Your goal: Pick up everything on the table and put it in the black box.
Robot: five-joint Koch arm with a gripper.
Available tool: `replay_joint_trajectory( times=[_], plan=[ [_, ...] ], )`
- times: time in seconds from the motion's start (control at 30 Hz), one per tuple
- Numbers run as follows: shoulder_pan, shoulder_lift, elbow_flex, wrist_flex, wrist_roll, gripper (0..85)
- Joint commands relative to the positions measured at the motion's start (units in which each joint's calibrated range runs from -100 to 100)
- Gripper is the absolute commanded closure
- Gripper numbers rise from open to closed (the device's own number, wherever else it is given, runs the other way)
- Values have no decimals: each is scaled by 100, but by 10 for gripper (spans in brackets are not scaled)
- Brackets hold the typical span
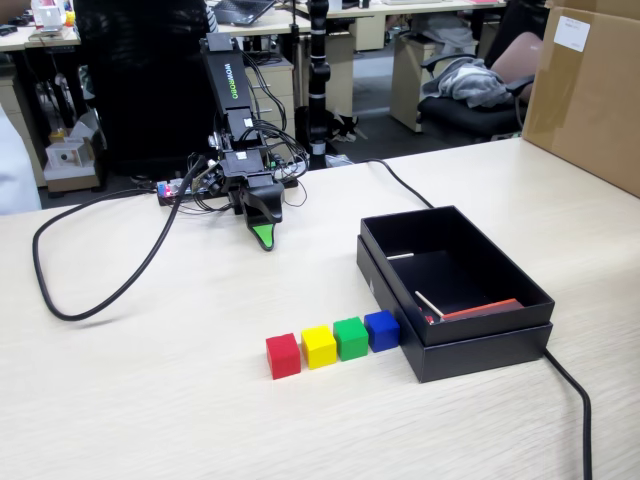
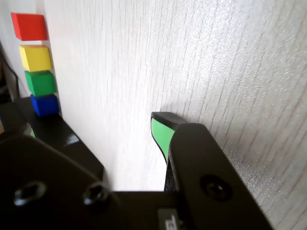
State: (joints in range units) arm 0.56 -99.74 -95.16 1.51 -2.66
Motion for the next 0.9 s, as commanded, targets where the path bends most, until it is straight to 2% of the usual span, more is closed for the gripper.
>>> replay_joint_trajectory(
  times=[0.0, 0.13, 0.47, 0.67, 0.87],
  plan=[
    [-73, 341, 305, -423, 44, 380],
    [-195, 651, 1565, -1555, 112, 383],
    [-449, 4093, 6062, -4466, 234, 383],
    [-537, 6377, 8401, -5227, 181, 383],
    [-493, 8890, 10586, -5322, -88, 384]
  ],
)
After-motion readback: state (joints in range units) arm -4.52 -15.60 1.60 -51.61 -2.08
